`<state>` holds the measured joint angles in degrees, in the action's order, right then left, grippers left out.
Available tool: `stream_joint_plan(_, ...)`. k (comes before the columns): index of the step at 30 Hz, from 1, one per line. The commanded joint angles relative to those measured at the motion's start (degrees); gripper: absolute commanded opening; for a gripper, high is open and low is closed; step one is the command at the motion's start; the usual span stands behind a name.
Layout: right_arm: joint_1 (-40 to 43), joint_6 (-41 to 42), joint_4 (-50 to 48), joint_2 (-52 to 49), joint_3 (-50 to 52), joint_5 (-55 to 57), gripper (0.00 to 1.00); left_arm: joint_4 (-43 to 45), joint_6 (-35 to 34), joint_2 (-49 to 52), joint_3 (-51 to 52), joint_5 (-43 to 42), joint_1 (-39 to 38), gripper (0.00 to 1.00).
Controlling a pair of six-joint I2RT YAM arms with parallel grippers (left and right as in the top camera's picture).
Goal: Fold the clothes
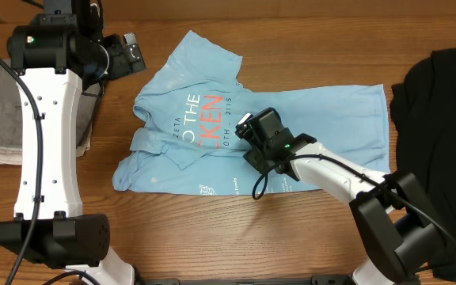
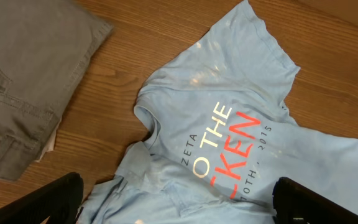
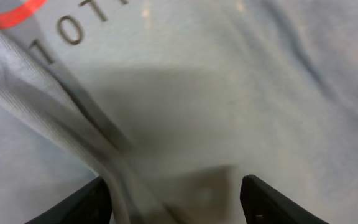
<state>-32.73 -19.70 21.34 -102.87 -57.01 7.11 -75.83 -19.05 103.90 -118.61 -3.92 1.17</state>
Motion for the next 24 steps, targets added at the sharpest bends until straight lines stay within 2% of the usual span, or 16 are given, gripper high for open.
stream_joint_plan(1,1.57,0.17,-1.22,-0.13,-1.11,0.74,0.69,-0.02,1.27,-0.39,-0.74,-0.37,0.31,1.00)
stream_joint_plan(9,3.41,0.35,-4.57,-0.13,-1.11,0.72,0.70,-0.02,1.27,-0.39,-0.74,-0.37,0.31,1.00)
stream_joint_plan(11,3.87,2.40,-6.67,-0.11,-1.29,1.11,0.78,-0.02,1.27,-0.39,-0.74,-0.37,0.31,1.00)
stream_joint_plan(14,5.16,6.69,-6.99,0.00,-3.82,1.18,0.80,-0.02,1.27,-0.39,-0.74,-0.37,0.31,1.00)
stream_joint_plan(18,6.32,9.14,0.13,0.22,-9.68,0.79,0.81,0.00,1.27,-0.39,-0.74,-0.37,0.31,1.00)
stream_joint_plan(24,6.40,14.10,20.24,1.44,-17.94,0.26,0.81,-0.02,1.27,-0.39,-0.74,-0.37,0.31,1.00)
